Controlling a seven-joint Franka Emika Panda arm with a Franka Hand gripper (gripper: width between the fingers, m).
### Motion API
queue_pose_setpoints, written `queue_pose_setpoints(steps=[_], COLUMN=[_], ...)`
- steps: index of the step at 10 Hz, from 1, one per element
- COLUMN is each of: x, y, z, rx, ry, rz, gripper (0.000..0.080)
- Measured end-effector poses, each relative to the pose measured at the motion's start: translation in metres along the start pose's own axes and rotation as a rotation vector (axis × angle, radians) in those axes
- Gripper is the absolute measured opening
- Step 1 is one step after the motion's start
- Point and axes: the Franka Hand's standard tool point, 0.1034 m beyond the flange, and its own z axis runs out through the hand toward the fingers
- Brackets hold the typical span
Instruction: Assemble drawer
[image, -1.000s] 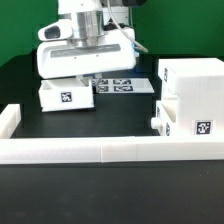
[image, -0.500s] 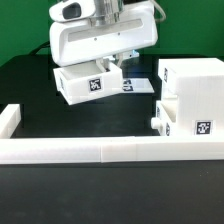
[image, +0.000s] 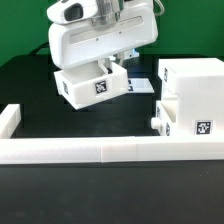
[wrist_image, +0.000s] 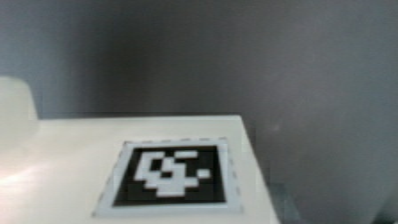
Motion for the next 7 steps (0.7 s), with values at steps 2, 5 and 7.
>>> queue_pose_setpoints(steps=[2, 5, 7], x=[0.006, 0.014, 0.012], y=[0.006, 0.011, 0.013], z=[0.000, -0.001, -0.001], rx=[-0.016, -0.042, -0.040], ry=[-0.007, -0.027, -0.033], rz=[-0.293, -0.606, -0.709], gripper=[0.0044, 0.0044, 0.0044])
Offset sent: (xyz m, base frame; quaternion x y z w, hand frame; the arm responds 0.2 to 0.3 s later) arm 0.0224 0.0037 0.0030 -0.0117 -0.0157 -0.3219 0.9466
